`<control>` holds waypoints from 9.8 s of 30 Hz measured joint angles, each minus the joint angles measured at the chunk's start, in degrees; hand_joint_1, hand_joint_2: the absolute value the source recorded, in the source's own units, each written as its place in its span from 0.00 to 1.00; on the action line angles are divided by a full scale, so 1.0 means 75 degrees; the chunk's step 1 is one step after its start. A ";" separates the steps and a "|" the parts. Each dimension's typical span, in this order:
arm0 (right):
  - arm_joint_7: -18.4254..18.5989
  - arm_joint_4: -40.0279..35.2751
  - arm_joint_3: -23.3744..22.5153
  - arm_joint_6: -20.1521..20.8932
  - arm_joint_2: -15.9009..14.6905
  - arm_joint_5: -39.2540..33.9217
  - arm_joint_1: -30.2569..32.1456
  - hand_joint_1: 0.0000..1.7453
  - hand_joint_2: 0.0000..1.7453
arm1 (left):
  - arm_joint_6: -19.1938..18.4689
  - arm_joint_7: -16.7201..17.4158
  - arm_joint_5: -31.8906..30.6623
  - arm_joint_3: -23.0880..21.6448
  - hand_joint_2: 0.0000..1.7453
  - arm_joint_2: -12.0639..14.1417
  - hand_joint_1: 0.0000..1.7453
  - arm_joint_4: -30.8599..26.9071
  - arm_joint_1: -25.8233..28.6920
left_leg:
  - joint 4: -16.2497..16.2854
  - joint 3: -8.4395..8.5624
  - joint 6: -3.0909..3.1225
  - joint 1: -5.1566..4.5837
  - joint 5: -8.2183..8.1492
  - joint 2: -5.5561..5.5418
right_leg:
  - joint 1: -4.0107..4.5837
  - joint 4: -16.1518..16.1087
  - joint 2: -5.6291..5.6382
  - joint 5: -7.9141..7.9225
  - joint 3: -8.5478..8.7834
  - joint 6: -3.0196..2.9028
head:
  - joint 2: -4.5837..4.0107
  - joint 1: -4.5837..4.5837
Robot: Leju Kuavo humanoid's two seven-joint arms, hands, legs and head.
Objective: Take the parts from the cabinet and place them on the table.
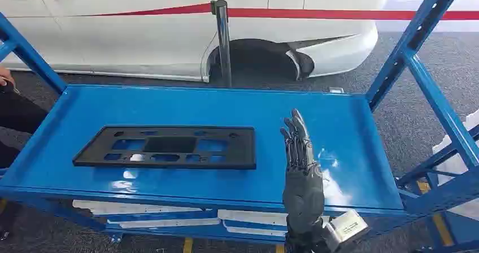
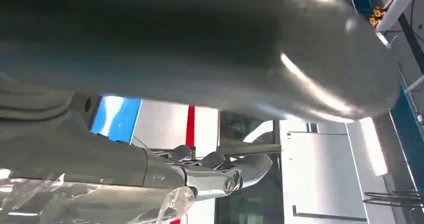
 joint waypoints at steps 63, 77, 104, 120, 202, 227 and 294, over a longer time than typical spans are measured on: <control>0.3162 0.0347 0.0519 0.0629 -0.0935 0.5216 -0.0411 0.00 1.00 | 0.0012 0.0020 -0.0052 -0.0755 0.00 -0.0105 0.00 0.0000 -0.0041 | -0.0042 0.0018 -0.0007 0.0023 0.0027 0.0005 | 0.0024 -0.0067 0.0002 0.0039 0.0029 -0.0017 | 0.0000 0.0000; 0.3010 0.1404 0.0892 -0.0315 -0.0516 0.4214 -0.0210 0.00 1.00 | 0.0166 0.0029 0.0198 -0.0828 0.00 -0.0140 0.00 0.0000 -0.0076 | -0.0043 0.0017 -0.0007 0.0027 0.0027 0.0004 | 0.0031 -0.0066 0.0000 0.0039 0.0030 -0.0018 | 0.0000 0.0000; 0.1358 0.2157 0.1748 -0.0923 0.0251 0.4251 -0.0580 0.00 1.00 | 0.0175 0.0178 0.0265 -0.1224 0.00 -0.0181 0.00 0.0000 -0.0140 | -0.0043 0.0019 -0.0009 0.0029 0.0029 0.0005 | 0.0030 -0.0066 0.0002 0.0039 0.0031 -0.0019 | 0.0000 0.0000; 0.2702 0.2929 0.1778 -0.1381 0.0487 0.5654 -0.0706 0.00 1.00 | 0.0309 0.0175 0.0632 -0.1329 0.00 -0.0184 0.00 0.0000 -0.0122 | -0.0043 0.0018 -0.0010 0.0030 0.0029 0.0005 | 0.0031 -0.0066 0.0001 0.0039 0.0031 -0.0019 | 0.0000 0.0000; 0.4412 0.2684 0.3156 -0.0679 -0.0064 1.1977 -0.2554 0.00 1.00 | -0.0032 0.0323 0.0781 -0.2337 0.00 -0.0189 0.00 0.0000 -0.0458 | -0.0042 0.0026 -0.0030 0.0041 0.0043 0.0005 | 0.0039 -0.0066 -0.0002 0.0051 0.0035 -0.0036 | 0.0000 -0.0003; 0.4892 0.4086 0.2449 -0.1282 0.0041 1.1998 -0.1826 0.00 1.00 | 0.0009 0.0420 0.0775 -0.2562 0.00 -0.0189 0.00 0.0000 -0.0454 | -0.0043 0.0026 -0.0030 0.0041 0.0043 0.0005 | 0.0043 -0.0065 -0.0002 0.0051 0.0037 -0.0036 | 0.0000 -0.0003; 0.4339 0.3121 0.1749 0.0633 -0.0819 1.1992 -0.1970 0.00 1.00 | 0.0076 0.0326 0.0895 -0.2669 0.00 -0.0105 0.00 0.0000 -0.0395 | -0.0041 0.0026 -0.0030 0.0041 0.0043 0.0006 | 0.0044 -0.0065 -0.0002 0.0053 0.0038 -0.0034 | 0.0000 -0.0003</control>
